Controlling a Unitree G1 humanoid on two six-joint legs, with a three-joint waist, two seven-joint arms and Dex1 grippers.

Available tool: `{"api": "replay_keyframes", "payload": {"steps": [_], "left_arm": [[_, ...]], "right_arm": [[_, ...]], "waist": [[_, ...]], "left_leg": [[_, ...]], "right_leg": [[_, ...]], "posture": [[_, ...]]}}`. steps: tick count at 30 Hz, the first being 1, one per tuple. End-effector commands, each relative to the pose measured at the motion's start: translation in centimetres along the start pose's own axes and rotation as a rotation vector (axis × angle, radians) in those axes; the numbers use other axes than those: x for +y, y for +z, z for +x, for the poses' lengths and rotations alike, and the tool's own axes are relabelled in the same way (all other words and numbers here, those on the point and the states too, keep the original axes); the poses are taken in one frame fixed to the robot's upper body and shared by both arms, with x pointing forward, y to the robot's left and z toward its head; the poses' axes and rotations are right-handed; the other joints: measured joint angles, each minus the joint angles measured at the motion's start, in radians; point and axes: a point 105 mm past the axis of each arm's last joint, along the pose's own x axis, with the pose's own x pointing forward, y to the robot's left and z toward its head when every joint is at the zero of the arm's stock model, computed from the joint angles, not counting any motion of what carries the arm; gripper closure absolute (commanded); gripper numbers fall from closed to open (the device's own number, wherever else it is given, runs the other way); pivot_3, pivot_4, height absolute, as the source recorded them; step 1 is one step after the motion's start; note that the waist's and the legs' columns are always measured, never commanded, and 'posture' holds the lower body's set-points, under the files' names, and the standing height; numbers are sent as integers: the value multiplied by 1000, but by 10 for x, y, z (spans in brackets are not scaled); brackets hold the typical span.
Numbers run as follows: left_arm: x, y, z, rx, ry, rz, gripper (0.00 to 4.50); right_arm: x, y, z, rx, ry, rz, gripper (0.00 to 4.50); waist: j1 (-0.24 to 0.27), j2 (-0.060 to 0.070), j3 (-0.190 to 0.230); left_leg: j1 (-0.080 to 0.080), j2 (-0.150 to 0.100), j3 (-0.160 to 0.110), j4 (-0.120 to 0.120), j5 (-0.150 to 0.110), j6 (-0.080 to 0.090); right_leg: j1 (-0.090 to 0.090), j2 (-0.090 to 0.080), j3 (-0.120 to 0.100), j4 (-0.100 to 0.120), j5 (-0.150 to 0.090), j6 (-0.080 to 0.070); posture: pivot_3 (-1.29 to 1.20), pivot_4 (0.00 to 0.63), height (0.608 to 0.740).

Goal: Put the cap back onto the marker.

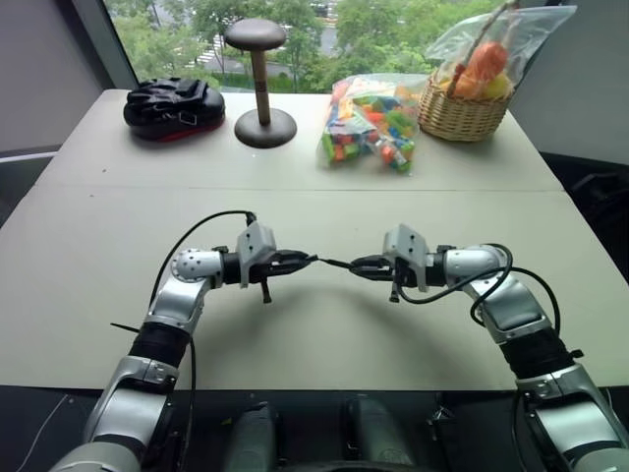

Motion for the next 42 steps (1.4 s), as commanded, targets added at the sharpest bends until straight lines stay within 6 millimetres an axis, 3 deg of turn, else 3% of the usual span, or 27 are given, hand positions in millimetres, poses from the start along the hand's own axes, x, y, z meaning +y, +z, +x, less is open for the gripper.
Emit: {"api": "replay_keyframes", "payload": {"steps": [1, 13, 24, 32, 42], "left_arm": [[2, 3, -4, 6, -5, 31, 4437], [1, 3, -5, 8, -4, 32, 4437], [-5, 5, 6, -1, -69, 43, 4437], [-15, 7, 8, 52, -255, 222, 4437], [-16, 7, 27, 37, -297, 369, 4437]], "right_arm": [[-2, 13, -2, -38, -7, -51, 4500], [0, 16, 2, -52, 1, -50, 4500], [7, 21, 5, -67, 28, -58, 4500], [-1, 23, 3, -23, 28, -206, 4500], [-11, 29, 8, -35, -5, -299, 4500]], "waist": [[0, 0, 0], [0, 0, 0], [0, 0, 0], [0, 0, 0], [1, 0, 0]], "left_leg": [[0, 0, 0, 0, 0, 0], [0, 0, 0, 0, 0, 0], [0, 0, 0, 0, 0, 0], [0, -1, 0, 0, 0, 0], [0, -1, 0, 0, 0, 0]], "right_leg": [[0, 0, 0, 0, 0, 0], [0, 0, 0, 0, 0, 0], [0, 0, 0, 0, 0, 0], [0, 0, 0, 0, 0, 0], [0, 0, 0, 0, 0, 0]], "posture": [[0, 150, 740], [0, 150, 740], [0, 150, 740], [0, 150, 740], [0, 150, 740]]}}
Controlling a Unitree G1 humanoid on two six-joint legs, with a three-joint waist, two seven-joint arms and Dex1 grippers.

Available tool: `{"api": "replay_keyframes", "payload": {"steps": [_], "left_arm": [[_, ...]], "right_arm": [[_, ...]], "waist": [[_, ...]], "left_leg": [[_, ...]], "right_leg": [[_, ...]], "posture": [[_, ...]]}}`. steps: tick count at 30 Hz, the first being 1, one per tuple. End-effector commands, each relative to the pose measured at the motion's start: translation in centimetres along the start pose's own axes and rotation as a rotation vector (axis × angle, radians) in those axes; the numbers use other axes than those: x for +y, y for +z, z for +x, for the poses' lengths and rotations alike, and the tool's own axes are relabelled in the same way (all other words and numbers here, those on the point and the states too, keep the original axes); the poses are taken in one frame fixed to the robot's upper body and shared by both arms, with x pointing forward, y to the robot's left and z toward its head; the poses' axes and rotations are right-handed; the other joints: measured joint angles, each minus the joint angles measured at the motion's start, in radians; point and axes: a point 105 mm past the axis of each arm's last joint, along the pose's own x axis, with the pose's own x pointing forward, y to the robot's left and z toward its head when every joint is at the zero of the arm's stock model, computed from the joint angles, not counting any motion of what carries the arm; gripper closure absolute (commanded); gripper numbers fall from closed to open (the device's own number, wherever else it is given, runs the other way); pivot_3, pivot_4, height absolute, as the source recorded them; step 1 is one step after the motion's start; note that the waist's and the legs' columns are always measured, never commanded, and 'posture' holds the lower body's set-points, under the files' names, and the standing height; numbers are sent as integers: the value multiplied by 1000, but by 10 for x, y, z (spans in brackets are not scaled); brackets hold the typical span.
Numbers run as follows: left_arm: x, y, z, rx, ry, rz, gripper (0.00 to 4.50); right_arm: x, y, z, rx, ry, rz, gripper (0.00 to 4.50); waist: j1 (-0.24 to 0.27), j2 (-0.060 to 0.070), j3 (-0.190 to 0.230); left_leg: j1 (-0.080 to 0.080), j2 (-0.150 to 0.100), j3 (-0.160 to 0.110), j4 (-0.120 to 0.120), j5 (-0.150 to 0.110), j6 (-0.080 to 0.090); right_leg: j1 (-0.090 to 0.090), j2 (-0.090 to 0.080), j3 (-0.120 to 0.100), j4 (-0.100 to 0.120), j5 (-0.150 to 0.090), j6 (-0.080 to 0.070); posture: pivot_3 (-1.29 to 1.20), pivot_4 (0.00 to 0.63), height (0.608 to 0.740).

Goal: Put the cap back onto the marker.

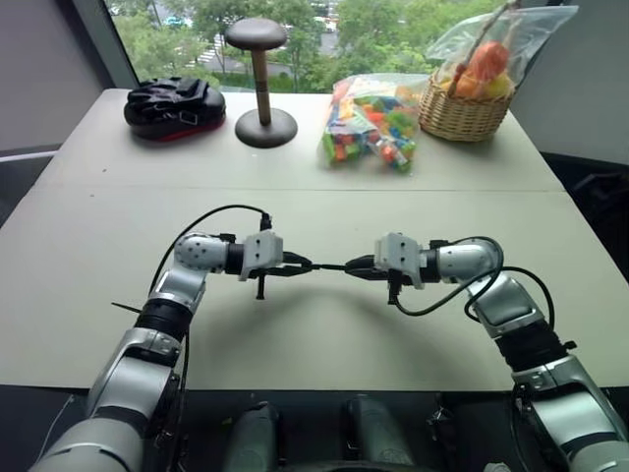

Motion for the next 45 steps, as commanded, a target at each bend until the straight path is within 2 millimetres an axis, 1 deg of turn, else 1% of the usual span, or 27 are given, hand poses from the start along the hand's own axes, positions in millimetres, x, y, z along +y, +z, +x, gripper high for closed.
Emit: {"api": "replay_keyframes", "payload": {"steps": [1, 7, 9, 12, 18, 23, 27, 33, 39, 43, 45], "left_arm": [[-6, 12, 20, -42, -61, 86, 4437], [-1, 17, 31, -69, 0, 140, 4437], [6, 21, 36, -69, 62, 202, 4437], [10, 24, 41, -76, 113, 264, 4437], [2, 18, 42, -50, 63, 308, 4437], [-1, 14, 35, -47, 30, 283, 4437], [-4, 12, 31, -46, 8, 271, 4437], [-9, 12, 33, -58, 4, 277, 4437], [-12, 12, 36, -66, 2, 272, 4437], [-10, 21, 40, -143, 13, 111, 4437], [-16, 21, 38, -137, -51, 62, 4437]], "right_arm": [[-17, 23, 0, -62, -61, -67, 4500], [-17, 28, 3, -83, -63, -46, 4500], [-17, 32, 5, -118, -54, 20, 4500], [-16, 37, 5, -151, -33, 106, 4500], [-8, 43, 1, -150, 59, 182, 4500], [-3, 43, -1, -112, 106, 137, 4500], [-4, 47, -1, -111, 126, 113, 4500], [-3, 51, 4, -123, 141, 106, 4500], [-1, 62, 13, -168, 164, 137, 4500], [0, 66, 19, -175, 164, 109, 4500], [1, 67, 22, -163, 161, 53, 4500]], "waist": [[-1, 0, 0], [-1, 0, 0], [-1, 0, 0], [0, 0, 0], [0, 0, 0], [-1, 0, 0], [-1, 0, 0], [-1, 0, 0], [-1, 0, 0], [-1, 0, 0], [-2, 0, 0]], "left_leg": [[0, 0, 0, 0, 0, 0], [0, 0, 0, 0, 0, 0], [0, 0, 0, 0, 0, 0], [0, 1, 0, 0, 0, 0], [0, 1, 0, 0, 0, 0], [0, 1, 0, 0, 0, 0], [0, 1, 0, 0, 0, 0], [0, 1, 0, 0, 0, 0], [0, 1, 0, 0, 0, 0], [0, 1, 0, 0, 0, 0], [0, 1, 0, 0, 0, 0]], "right_leg": [[0, 0, 0, 0, 0, 0], [0, 0, 0, 0, 0, 0], [0, 0, 0, 0, 0, 0], [0, 0, 0, 0, 0, 0], [0, -1, 0, 0, 0, 0], [0, 0, 0, 0, 0, 0], [0, 0, 0, 0, 0, 0], [0, 0, 0, 0, 0, 0], [0, 0, 0, 0, 0, 0], [0, 0, 0, 1, 0, 0], [0, 0, 0, 1, 0, 0]], "posture": [[0, 150, 740], [0, 150, 740], [0, 150, 740], [0, 150, 740], [0, 150, 740], [0, 150, 740], [0, 150, 740], [0, 150, 740], [0, 150, 740], [0, 150, 740], [0, 150, 740]]}}
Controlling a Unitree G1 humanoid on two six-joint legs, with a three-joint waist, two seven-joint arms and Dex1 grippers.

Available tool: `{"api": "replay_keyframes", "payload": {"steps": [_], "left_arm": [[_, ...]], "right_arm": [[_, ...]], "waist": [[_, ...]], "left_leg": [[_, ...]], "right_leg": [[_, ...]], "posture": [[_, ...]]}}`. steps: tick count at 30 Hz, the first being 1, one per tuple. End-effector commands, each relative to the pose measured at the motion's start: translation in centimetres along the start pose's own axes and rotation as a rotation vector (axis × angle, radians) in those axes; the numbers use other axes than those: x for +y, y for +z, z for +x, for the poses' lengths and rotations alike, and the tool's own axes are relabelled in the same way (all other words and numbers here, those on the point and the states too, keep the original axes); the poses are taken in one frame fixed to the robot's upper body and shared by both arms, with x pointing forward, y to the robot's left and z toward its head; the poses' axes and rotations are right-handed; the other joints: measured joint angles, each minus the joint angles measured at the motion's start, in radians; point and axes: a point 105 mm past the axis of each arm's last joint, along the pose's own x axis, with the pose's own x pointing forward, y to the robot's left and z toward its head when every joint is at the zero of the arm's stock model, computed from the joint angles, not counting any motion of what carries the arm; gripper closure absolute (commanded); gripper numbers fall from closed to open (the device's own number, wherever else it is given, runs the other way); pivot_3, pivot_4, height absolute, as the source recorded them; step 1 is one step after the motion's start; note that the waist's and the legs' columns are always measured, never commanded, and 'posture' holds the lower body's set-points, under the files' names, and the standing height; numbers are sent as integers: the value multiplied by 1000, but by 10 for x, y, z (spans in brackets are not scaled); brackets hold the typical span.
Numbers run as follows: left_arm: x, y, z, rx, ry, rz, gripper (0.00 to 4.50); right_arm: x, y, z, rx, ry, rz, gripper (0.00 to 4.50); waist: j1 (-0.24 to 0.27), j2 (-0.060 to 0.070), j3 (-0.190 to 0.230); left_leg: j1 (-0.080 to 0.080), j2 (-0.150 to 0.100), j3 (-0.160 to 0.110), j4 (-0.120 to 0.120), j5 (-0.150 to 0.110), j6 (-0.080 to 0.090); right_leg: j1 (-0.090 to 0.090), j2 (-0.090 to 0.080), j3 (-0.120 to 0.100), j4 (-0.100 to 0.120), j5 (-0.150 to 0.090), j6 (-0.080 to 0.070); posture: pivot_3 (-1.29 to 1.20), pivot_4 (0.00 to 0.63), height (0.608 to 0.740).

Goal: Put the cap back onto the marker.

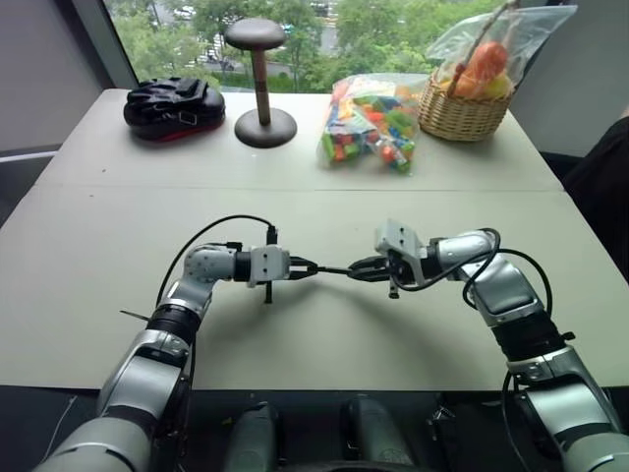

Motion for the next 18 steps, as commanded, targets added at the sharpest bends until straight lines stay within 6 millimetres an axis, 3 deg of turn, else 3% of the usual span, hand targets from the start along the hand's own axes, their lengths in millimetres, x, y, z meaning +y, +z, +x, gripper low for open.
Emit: {"api": "replay_keyframes", "payload": {"steps": [1, 9, 18], "left_arm": [[-13, 27, 25, -99, -143, -14, 4437], [-7, 37, 20, -95, -190, -61, 4437], [-2, 32, 20, -56, -158, 6, 4437]], "right_arm": [[18, 62, 19, -167, 88, -263, 4500], [13, 65, 21, -136, 35, -420, 4500], [11, 59, 20, -130, 24, -399, 4500]], "waist": [[-1, 0, 0], [0, 0, 0], [0, 0, 0]], "left_leg": [[0, 0, 0, 0, 0, 0], [0, -1, 0, 0, 0, 0], [0, 0, 0, 0, 0, 0]], "right_leg": [[0, 0, 0, 0, 0, 0], [0, 1, 0, 0, 0, 0], [0, 1, 0, 0, 0, 0]], "posture": [[0, 150, 740], [0, 150, 740], [0, 150, 740]]}}
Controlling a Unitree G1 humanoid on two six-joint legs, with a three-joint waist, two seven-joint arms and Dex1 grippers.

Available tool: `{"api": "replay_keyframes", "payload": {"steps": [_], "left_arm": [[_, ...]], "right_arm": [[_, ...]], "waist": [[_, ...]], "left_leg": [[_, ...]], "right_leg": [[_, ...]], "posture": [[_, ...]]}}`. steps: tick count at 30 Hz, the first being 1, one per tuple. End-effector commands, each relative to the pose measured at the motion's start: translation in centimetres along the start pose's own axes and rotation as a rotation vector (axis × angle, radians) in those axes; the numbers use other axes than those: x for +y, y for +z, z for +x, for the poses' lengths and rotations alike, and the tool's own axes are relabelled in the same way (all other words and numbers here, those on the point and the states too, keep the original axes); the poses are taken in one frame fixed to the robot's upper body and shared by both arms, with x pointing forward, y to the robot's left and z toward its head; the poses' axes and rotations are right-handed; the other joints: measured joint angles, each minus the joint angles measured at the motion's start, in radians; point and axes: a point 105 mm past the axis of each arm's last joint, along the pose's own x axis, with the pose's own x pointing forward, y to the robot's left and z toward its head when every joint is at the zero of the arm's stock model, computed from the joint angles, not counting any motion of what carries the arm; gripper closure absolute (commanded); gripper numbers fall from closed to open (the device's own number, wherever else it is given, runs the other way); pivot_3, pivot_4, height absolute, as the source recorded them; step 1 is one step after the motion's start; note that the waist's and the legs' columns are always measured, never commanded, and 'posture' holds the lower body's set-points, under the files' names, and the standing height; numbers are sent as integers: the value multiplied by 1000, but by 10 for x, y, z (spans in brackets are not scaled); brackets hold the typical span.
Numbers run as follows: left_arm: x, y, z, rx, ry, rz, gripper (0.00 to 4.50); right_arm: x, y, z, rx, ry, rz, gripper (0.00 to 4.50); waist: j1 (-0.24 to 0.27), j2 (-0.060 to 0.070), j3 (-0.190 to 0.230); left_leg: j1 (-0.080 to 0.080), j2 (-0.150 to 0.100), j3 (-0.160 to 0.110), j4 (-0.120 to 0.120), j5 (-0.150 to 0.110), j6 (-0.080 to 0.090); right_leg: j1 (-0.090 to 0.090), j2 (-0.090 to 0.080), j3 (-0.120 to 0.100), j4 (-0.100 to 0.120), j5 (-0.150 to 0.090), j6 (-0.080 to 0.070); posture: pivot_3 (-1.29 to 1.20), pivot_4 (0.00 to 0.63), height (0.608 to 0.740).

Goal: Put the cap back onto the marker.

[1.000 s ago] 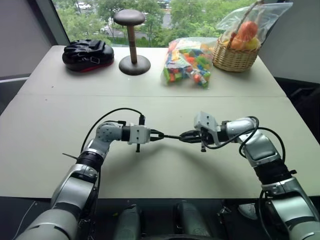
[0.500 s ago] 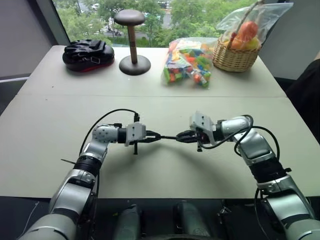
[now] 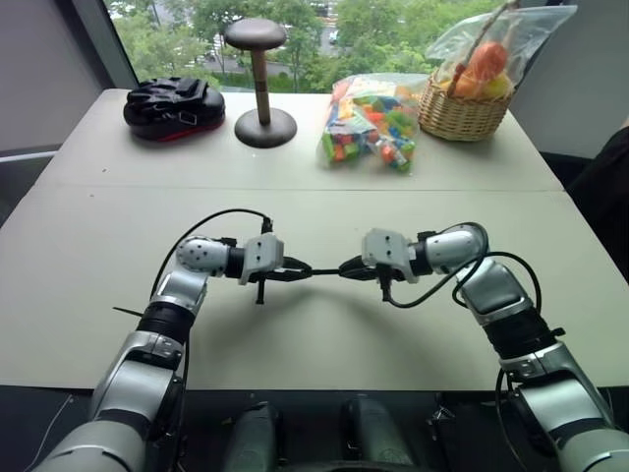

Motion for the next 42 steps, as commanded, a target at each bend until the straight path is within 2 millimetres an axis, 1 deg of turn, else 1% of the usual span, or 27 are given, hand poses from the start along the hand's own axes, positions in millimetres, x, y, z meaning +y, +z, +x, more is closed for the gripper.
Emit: {"api": "replay_keyframes", "payload": {"steps": [1, 5, 7, 9, 10, 13, 15, 17, 19, 21, 23, 25, 28, 30, 32, 34, 36, 41, 42], "left_arm": [[-3, 27, 28, -77, -69, 115, 4437], [-2, 23, 24, -63, -46, 109, 4437], [-2, 18, 18, -36, -31, 104, 4437], [-2, 15, 13, -18, -25, 90, 4437], [-1, 13, 8, -11, -5, 77, 4015], [3, 11, -3, -6, 54, 50, 2688], [8, 14, -8, -24, 134, 23, 1765], [13, 16, -12, -55, 235, -13, 755], [17, 17, -18, -86, 327, -71, 755], [22, 14, -28, -108, 446, -156, 755], [23, 10, -38, -128, 556, -255, 755], [20, 3, -46, -125, 646, -339, 755], [13, -9, -55, -70, 784, -384, 755], [13, -15, -61, -44, 878, -395, 755], [16, -21, -69, -16, 976, -397, 755], [21, -25, -81, 42, 1095, -318, 755], [23, -30, -89, 66, 1188, -315, 755], [16, -36, -88, 85, 1264, -320, 755], [15, -37, -88, 90, 1273, -319, 704]], "right_arm": [[-4, 47, 9, -156, -10, -135, 4500], [-4, 32, 4, -111, -21, -112, 4500], [-4, 17, -3, -62, -34, -93, 4500], [-4, 7, -9, -33, -45, -78, 4500], [-5, -5, -17, -2, -66, -52, 4500], [-5, -27, -34, 47, -116, 4, 4500], [-7, -34, -45, 48, -175, 45, 4500], [-11, -35, -53, 27, -247, 83, 4500], [-13, -33, -58, -4, -301, 125, 4500], [-19, -34, -66, -46, -409, 217, 4500], [-24, -39, -77, -66, -524, 331, 4500], [-27, -56, -87, -29, -654, 467, 4500], [-24, -77, -98, 19, -829, 620, 4500], [-24, -89, -103, 36, -956, 712, 4500], [-22, -98, -107, 55, -1044, 772, 4500], [-20, -105, -110, 79, -1130, 799, 4500], [-19, -110, -113, 80, -1212, 838, 4500], [-15, -115, -112, 91, -1316, 871, 4500], [-14, -116, -111, 92, -1324, 880, 4045]], "waist": [[0, 0, 0], [0, 0, 0], [1, 0, 0], [1, 0, 0], [1, 0, 0], [1, 0, 0], [1, 0, 0], [-1, 0, 0], [-1, 0, 0], [-1, 0, 0], [-1, 0, 0], [0, 0, 0], [3, 0, 0], [2, 0, 0], [2, 0, 0], [1, 1, -1], [1, 1, -1], [1, 1, -1], [2, 1, -1]], "left_leg": [[0, 0, 0, 0, 0, 0], [0, 0, 0, 0, 0, 0], [0, 0, 0, 0, 0, 0], [0, 0, 0, 0, 0, 0], [0, 0, 0, 0, 0, 0], [0, 0, 0, 0, 0, 0], [0, 0, 0, 0, 0, 0], [0, 1, 0, 0, 0, 0], [0, 2, 0, 0, 0, 0], [1, 2, -1, 0, 0, 0], [1, 3, -1, 0, 0, 0], [1, 3, -1, 0, 0, 0], [1, 2, -1, 0, 0, 0], [1, 2, -1, 0, 0, 0], [1, 1, -1, 0, 0, -1], [1, 1, -1, 0, 0, -1], [1, 1, -1, 0, 0, -1], [1, 1, 0, -1, 0, -1], [1, 1, 0, -1, 0, -1]], "right_leg": [[0, 0, 0, 0, 0, 0], [0, 0, 0, 0, 0, 0], [0, 0, 0, 0, 0, 0], [0, 0, 0, 0, 0, 0], [0, 0, 0, 0, 0, 0], [0, 0, 0, 0, 0, 0], [0, -1, 0, 0, 0, 0], [0, -1, 0, 0, 0, 0], [0, -1, 1, 1, 0, 0], [0, -1, 1, 1, 0, 0], [0, -1, 1, 1, 0, 0], [0, -1, 1, 1, 0, 0], [1, -3, 1, 1, 0, 0], [1, -4, 1, 1, 0, 0], [1, -5, 1, 1, 0, 0], [1, -5, 1, 1, 0, 0], [1, -5, 1, 1, 0, 0], [1, -4, 1, 1, 0, 0], [1, -4, 1, 1, 0, 0]], "posture": [[0, 150, 740], [0, 150, 740], [0, 150, 740], [0, 150, 740], [0, 150, 740], [0, 150, 740], [0, 150, 740], [0, 150, 740], [0, 150, 740], [0, 150, 740], [0, 150, 740], [0, 150, 740], [0, 150, 740], [0, 150, 740], [0, 150, 740], [0, 150, 740], [0, 150, 740], [0, 150, 740], [0, 150, 740]]}}
